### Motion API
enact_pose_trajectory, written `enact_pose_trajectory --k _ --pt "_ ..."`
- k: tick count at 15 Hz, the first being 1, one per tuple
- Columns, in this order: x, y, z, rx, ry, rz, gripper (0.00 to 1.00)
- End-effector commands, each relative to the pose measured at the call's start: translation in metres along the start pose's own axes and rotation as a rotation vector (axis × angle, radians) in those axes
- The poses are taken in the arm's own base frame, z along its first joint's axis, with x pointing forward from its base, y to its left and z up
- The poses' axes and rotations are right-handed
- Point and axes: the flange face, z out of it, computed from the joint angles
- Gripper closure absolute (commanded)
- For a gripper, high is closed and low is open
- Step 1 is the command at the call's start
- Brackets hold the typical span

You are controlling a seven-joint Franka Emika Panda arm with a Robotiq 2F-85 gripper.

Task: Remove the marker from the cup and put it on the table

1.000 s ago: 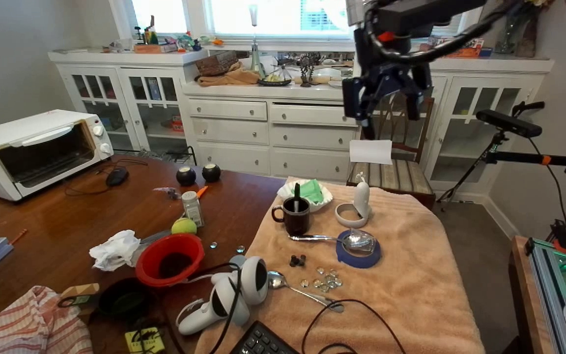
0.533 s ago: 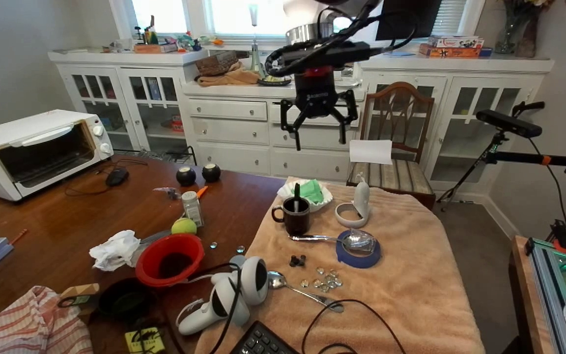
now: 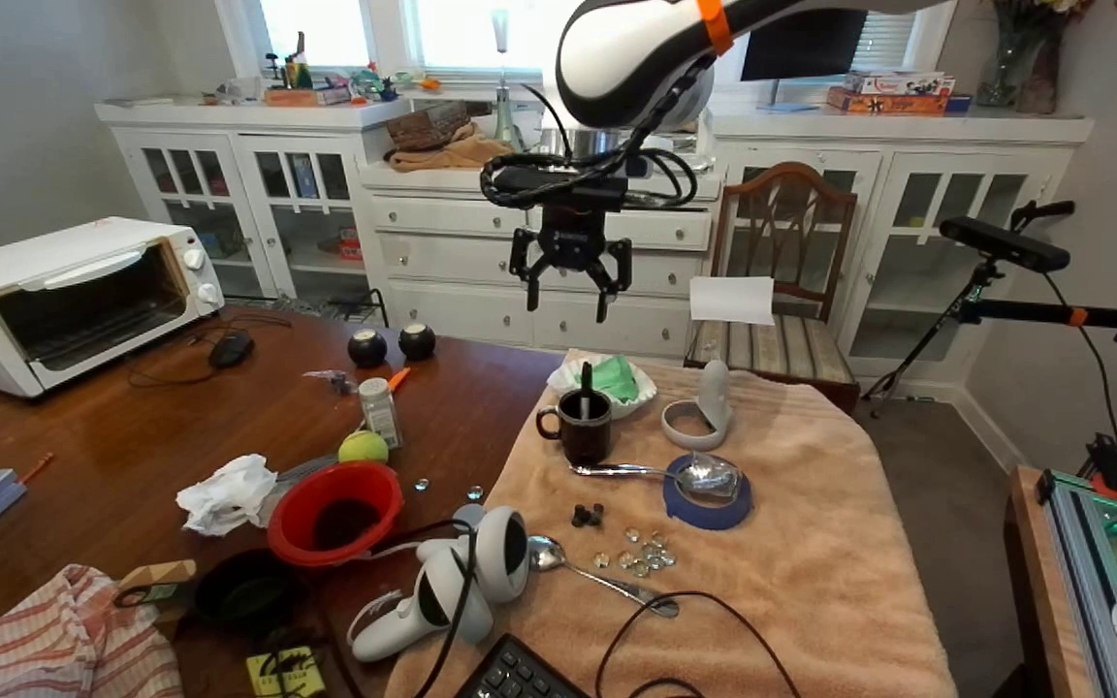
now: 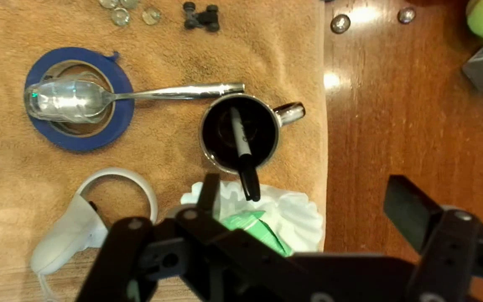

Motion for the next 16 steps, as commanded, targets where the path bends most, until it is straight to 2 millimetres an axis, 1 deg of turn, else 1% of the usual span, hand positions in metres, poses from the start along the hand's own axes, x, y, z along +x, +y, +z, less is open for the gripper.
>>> enact_pose_trajectory --k 1,2,5,6,8,12,16 --pt "0.002 -0.002 0.005 0.004 0.004 0.013 0.00" --pt "0.003 -0.002 0.008 0.005 0.005 0.020 0.00" --pt "0.001 -0.003 0.007 0.009 0.007 0.027 0.00" --pt "0.006 -0.004 0.008 0.035 0.017 0.010 0.00" --pt "0.020 0.000 0.013 -0.001 0.006 0.011 0.00" --pt "0.049 0.004 0.026 -0.008 -0.002 0.025 0.00" --pt "0.059 0.010 0.044 -0.038 -0.031 0.005 0.00"
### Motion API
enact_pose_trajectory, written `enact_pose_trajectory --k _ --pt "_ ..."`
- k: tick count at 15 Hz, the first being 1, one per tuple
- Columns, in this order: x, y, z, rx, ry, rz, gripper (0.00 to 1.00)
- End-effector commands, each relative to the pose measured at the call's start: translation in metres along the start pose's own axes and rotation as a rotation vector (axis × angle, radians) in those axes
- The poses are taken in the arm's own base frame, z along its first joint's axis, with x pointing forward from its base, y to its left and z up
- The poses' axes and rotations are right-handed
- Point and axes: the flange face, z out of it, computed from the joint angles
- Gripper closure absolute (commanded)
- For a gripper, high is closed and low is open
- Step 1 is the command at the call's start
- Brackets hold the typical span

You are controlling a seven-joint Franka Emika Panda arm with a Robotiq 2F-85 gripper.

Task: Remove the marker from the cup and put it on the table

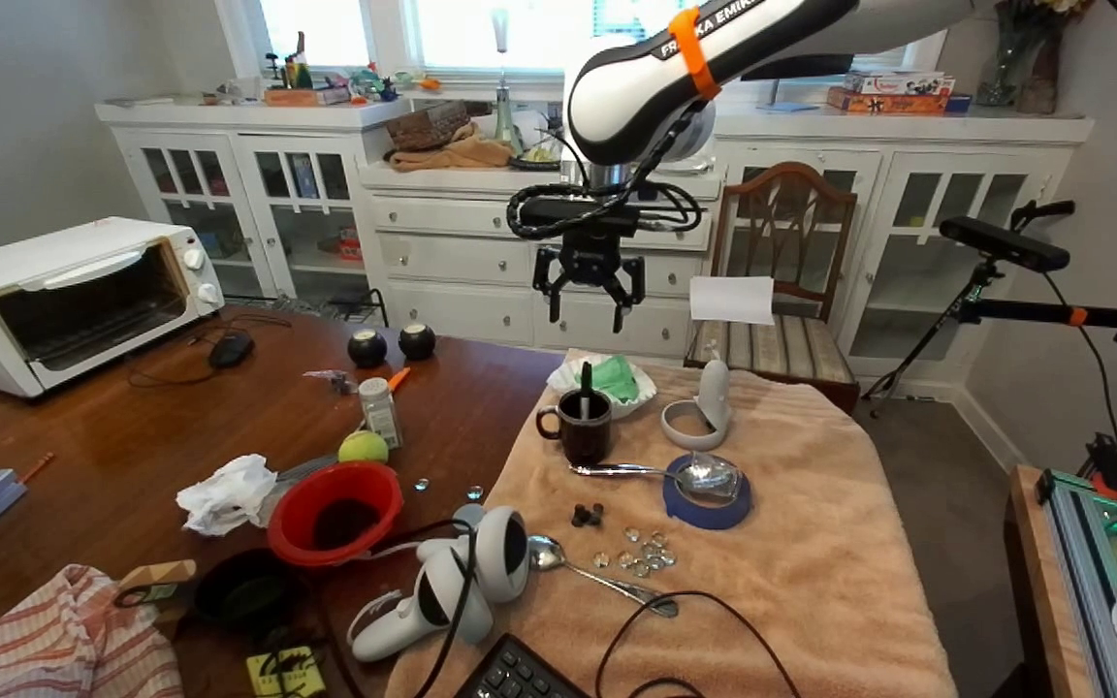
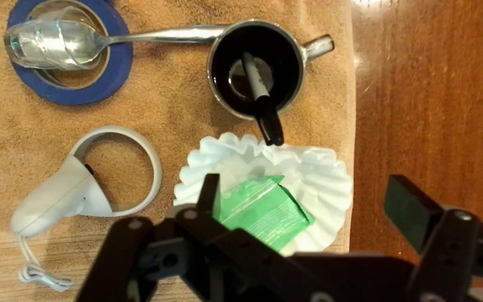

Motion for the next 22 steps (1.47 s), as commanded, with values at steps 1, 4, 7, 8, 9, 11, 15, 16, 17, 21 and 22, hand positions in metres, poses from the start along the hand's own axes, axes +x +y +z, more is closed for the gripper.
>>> enact_pose_trajectory --k 1,4,7,8,9,11,15,16,17,21,22 --pt "0.004 0.002 0.019 -0.024 -0.052 -0.023 0.00" --pt "0.003 0.002 0.031 -0.026 -0.075 -0.034 0.00" --pt "0.002 0.003 0.040 -0.037 -0.082 -0.040 0.00" --pt "0.002 0.004 0.042 -0.040 -0.085 -0.045 0.00" --pt "0.001 0.005 0.044 -0.043 -0.088 -0.048 0.14" --pt "0.001 0.005 0.047 -0.050 -0.093 -0.059 0.32" --pt "0.000 0.006 0.050 -0.049 -0.120 -0.079 0.54" --pt "-0.001 0.005 0.049 -0.047 -0.124 -0.083 0.61" --pt "-0.001 0.005 0.049 -0.047 -0.128 -0.087 0.64" --pt "-0.002 0.006 0.051 -0.056 -0.135 -0.103 0.59" --pt "-0.002 0.006 0.052 -0.057 -0.135 -0.107 0.75"
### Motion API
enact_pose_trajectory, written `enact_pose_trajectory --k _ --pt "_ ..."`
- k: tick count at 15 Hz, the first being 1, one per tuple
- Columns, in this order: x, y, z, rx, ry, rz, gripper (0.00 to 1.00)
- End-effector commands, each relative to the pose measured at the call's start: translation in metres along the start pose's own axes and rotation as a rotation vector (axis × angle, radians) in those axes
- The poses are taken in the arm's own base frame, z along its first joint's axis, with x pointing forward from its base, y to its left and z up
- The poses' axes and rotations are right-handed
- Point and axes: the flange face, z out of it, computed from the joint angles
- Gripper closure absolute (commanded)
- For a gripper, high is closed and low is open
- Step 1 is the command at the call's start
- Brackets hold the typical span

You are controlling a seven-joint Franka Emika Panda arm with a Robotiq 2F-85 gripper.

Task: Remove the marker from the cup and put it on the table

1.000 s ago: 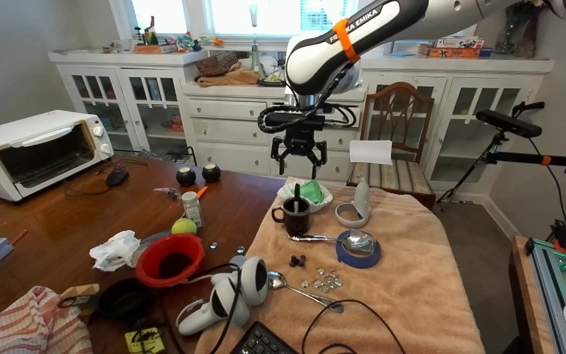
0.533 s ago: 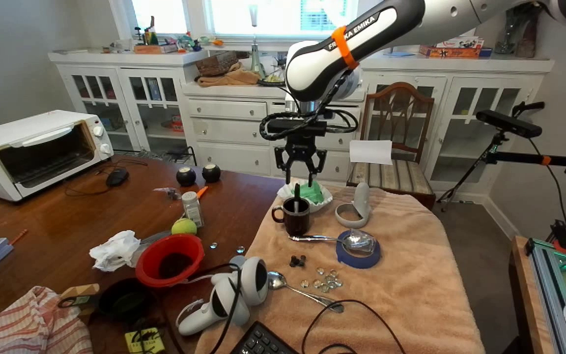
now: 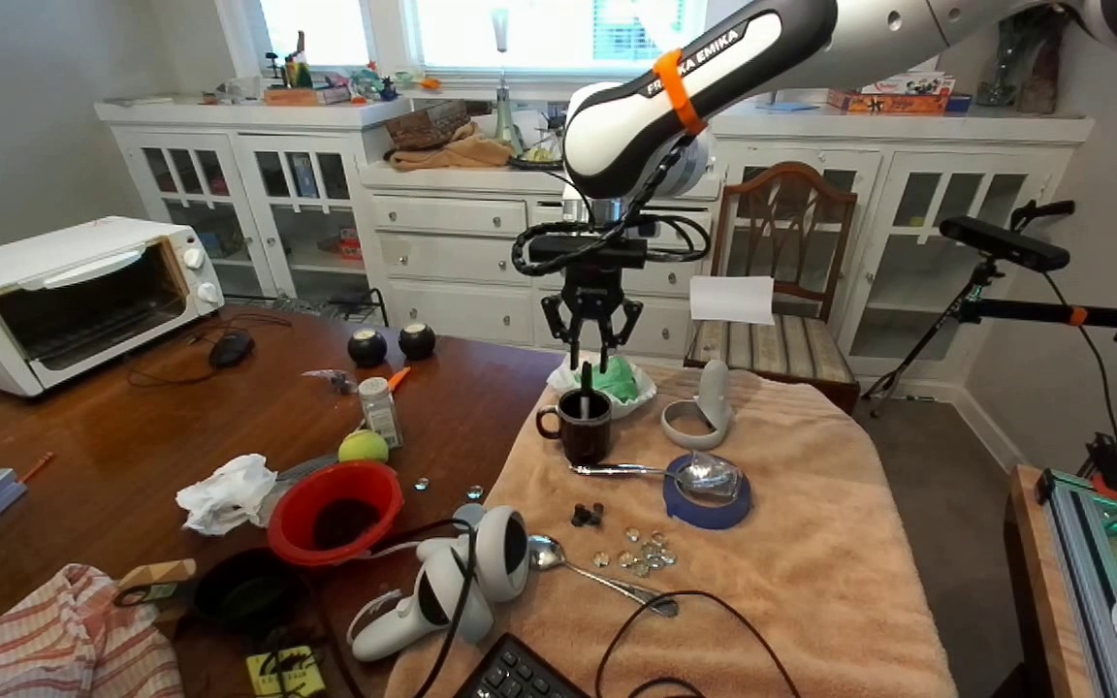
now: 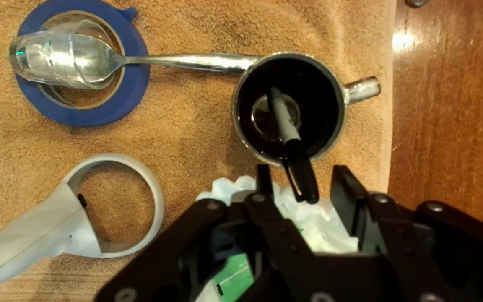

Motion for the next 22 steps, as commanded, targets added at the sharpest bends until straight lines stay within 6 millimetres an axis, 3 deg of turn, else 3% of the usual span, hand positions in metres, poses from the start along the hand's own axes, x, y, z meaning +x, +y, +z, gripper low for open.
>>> enact_pose_trajectory --k 1,4,8,16,22 --pt "0.000 0.001 0.005 -0.009 -0.036 -0.021 0.83" --pt "0.000 0.000 0.005 -0.010 -0.039 -0.029 1.00" --pt "-0.002 0.000 -0.001 -0.009 -0.051 -0.040 0.97" --pt "-0.017 0.000 -0.058 0.006 -0.064 -0.028 0.97" --pt "-0.009 -0.002 -0.110 -0.002 -0.137 0.015 0.97"
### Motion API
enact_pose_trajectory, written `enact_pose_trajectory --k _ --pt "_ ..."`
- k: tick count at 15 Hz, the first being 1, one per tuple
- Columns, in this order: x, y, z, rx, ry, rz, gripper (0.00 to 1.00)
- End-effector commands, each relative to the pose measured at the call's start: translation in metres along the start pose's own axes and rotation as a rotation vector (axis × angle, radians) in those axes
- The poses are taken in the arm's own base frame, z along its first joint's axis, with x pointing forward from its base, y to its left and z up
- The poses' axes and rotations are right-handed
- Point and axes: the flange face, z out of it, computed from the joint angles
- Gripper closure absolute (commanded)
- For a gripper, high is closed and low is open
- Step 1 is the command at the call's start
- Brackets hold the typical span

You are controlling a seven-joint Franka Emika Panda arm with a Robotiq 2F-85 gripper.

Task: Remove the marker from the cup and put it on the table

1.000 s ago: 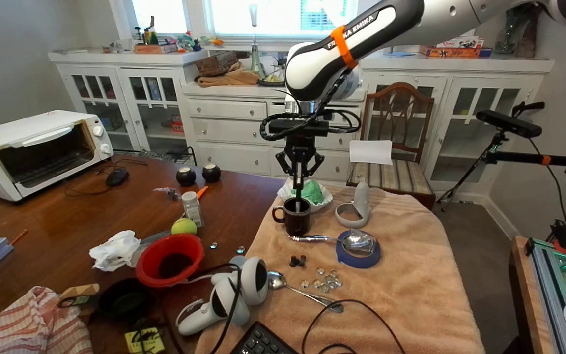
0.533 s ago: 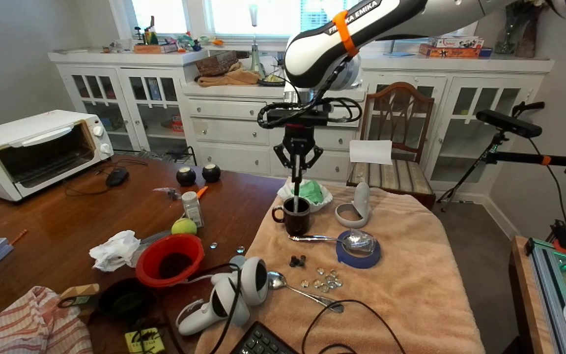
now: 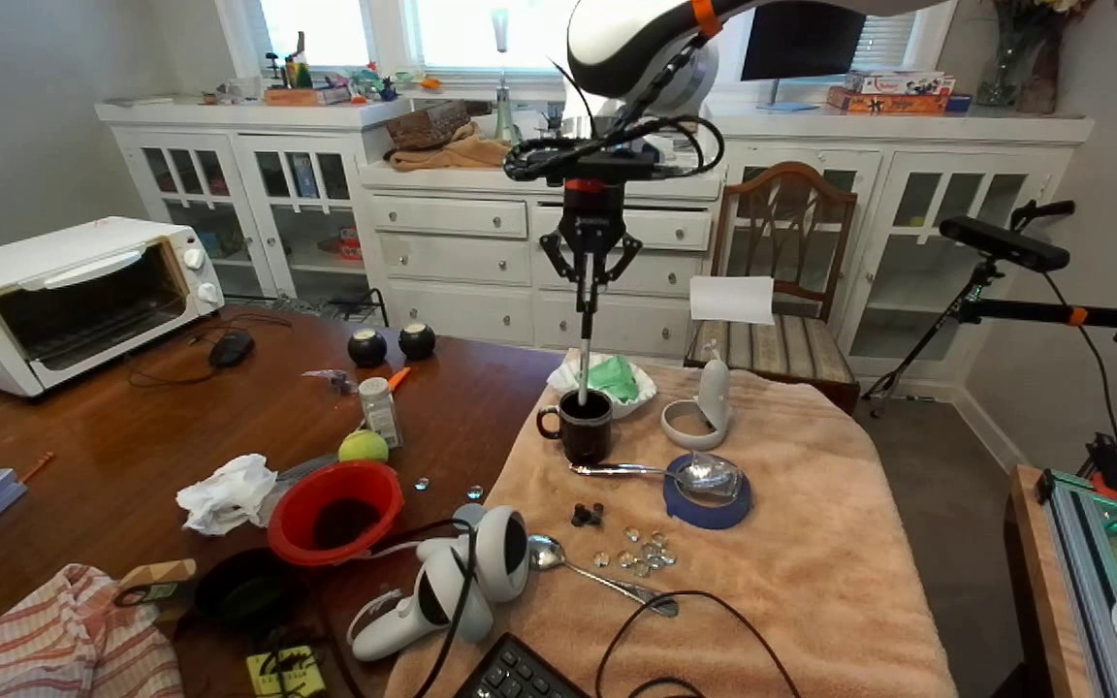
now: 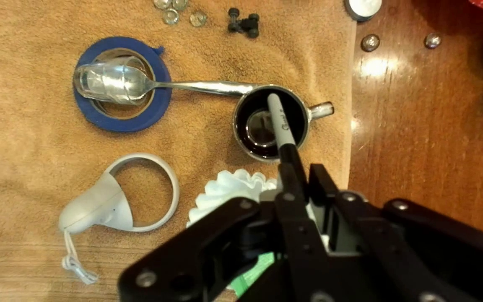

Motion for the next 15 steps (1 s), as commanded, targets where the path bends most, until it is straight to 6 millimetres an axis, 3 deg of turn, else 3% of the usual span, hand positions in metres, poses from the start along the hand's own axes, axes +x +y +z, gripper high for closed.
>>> enact_pose_trajectory --k 1,6,11,15 --pt "0.006 -0.004 -0.023 0.002 -0.114 0.051 0.97" --pt "0.012 -0.022 -0.013 0.115 -0.237 0.206 0.97" --pt "0.026 -0.057 0.035 0.278 -0.235 0.380 0.97" --pt "0.030 -0.077 0.076 0.402 -0.160 0.369 0.97"
